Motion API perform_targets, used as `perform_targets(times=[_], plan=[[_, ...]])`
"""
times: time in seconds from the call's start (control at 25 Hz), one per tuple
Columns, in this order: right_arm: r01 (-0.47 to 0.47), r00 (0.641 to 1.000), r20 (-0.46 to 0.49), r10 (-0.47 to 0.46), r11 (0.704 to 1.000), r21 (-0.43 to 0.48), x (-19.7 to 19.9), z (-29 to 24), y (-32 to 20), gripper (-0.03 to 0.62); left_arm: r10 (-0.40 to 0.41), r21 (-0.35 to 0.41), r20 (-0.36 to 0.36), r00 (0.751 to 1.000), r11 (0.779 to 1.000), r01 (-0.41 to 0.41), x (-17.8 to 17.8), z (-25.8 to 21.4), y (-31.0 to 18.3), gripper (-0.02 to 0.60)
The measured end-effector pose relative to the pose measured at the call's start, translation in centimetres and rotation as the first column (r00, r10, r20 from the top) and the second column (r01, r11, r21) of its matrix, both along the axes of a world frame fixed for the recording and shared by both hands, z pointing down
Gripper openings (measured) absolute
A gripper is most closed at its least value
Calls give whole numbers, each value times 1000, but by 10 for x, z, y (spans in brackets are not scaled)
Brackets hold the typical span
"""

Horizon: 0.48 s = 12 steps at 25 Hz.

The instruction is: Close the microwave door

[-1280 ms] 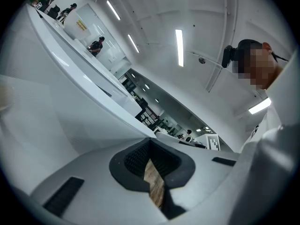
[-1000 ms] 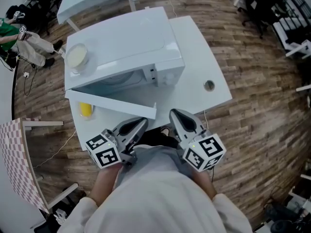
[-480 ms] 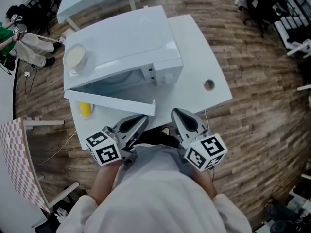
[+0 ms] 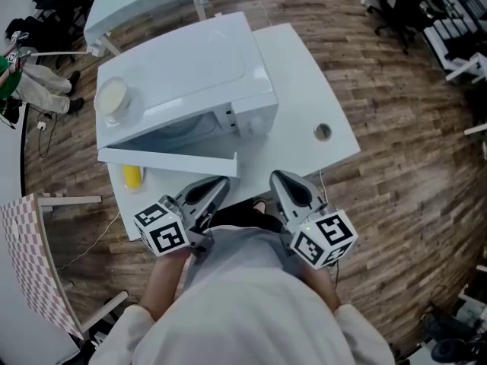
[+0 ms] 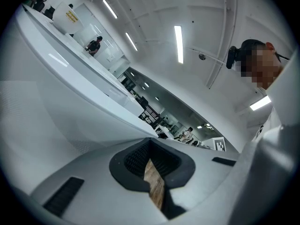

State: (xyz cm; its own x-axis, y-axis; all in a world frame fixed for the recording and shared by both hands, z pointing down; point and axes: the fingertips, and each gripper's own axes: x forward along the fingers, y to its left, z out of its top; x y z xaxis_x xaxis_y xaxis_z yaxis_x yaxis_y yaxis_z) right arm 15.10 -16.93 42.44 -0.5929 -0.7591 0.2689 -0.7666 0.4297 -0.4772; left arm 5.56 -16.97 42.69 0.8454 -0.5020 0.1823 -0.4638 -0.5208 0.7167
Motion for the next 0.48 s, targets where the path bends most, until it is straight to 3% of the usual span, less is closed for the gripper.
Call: perform_targets(times=[0.48], plan=[[21, 1000, -15, -21, 1000, 4, -7, -1, -1, 23, -23, 8, -12, 1000, 1000, 23, -1, -1, -11, 14]])
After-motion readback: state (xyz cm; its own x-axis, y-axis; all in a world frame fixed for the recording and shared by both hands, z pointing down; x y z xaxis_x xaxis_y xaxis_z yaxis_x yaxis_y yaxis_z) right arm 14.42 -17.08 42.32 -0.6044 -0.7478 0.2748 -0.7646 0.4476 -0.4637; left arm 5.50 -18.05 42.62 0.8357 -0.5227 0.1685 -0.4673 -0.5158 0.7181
